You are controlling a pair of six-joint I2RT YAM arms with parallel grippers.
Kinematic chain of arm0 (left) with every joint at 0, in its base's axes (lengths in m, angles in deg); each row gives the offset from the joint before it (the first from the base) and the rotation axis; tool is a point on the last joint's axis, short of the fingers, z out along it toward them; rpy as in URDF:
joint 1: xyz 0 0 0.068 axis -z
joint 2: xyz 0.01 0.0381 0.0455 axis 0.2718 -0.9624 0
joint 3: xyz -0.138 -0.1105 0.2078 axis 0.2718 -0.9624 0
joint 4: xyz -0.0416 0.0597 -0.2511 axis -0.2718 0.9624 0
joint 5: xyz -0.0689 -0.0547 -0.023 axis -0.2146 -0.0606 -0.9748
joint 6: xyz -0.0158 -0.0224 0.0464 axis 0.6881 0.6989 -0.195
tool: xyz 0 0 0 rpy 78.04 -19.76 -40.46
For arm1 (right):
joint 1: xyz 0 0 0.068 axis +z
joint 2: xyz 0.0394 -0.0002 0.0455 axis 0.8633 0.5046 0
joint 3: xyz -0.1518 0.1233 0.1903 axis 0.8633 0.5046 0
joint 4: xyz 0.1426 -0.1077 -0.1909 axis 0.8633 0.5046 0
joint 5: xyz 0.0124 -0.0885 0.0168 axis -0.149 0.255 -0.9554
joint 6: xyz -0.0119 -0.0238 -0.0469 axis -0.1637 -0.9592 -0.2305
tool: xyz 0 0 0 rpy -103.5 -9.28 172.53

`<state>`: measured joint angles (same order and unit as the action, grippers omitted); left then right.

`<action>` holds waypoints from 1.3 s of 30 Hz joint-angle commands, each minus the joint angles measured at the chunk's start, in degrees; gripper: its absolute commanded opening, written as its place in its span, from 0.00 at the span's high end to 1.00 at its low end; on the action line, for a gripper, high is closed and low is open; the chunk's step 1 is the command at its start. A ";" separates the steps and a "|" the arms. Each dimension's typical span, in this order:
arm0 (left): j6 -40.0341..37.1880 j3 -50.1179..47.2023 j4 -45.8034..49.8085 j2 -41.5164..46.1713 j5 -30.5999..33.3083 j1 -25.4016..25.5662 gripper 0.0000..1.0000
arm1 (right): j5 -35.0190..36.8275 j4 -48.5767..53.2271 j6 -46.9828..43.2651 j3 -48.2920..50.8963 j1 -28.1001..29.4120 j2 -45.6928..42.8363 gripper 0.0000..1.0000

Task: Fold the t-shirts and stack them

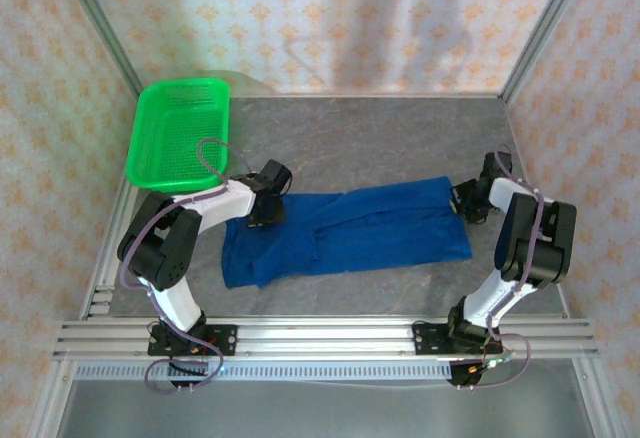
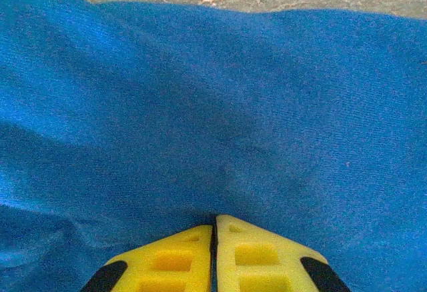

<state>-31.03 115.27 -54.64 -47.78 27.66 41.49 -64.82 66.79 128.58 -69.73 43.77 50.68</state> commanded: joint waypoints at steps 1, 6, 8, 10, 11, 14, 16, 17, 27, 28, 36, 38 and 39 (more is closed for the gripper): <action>-1.27 -1.51 0.99 -1.38 1.55 -0.78 0.90 | 4.13 4.43 -2.18 -2.00 -0.28 -2.10 1.00; -1.53 -1.07 1.42 -1.87 1.83 -1.07 0.91 | 3.94 6.96 -4.28 -2.04 -0.35 -2.54 1.00; -1.53 -0.81 1.52 -2.08 1.82 -1.18 0.90 | 3.86 6.92 -4.47 -1.36 -0.26 -2.31 1.00; -1.53 -0.43 1.51 -2.47 1.83 -1.26 0.91 | 3.72 6.38 -4.60 -0.63 -0.28 -1.84 1.00; -1.53 -0.24 1.63 -2.66 1.83 -1.32 0.91 | 3.72 6.45 -4.66 -0.58 -0.26 -1.47 1.00; -3.99 1.15 2.41 -3.61 2.15 -1.30 0.91 | 4.95 7.42 -5.22 -0.62 -0.28 -0.84 1.00; -4.96 2.05 2.52 -3.92 2.27 -1.30 0.90 | 6.98 7.88 -5.74 -0.62 -0.37 -1.18 1.00; -5.39 2.33 2.47 -4.09 2.25 -1.35 0.90 | 7.65 7.97 -6.02 -0.62 -0.34 -1.40 1.00; -10.32 8.24 2.80 -5.03 1.54 -1.37 0.83 | 5.00 4.81 -7.46 -0.07 -0.51 -2.77 0.83; -10.32 8.88 3.12 -4.45 1.43 -1.42 0.79 | 4.85 5.16 -7.83 -0.37 -0.55 -3.31 0.79; -8.41 18.62 8.74 4.08 2.49 -1.37 0.42 | 0.83 11.25 -14.59 -3.00 -0.54 -12.03 0.34; -7.18 20.59 10.61 6.44 3.13 -1.37 0.38 | -2.28 11.56 -17.56 -2.75 -0.51 -15.75 0.24; -6.53 21.34 11.47 7.81 2.99 -1.39 0.36 | -4.17 11.64 -19.11 -2.57 -0.51 -18.10 0.20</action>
<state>-39.29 133.39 -48.06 -44.94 28.32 40.72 -64.49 75.86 114.68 -70.95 43.51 38.33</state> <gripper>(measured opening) 0.627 0.780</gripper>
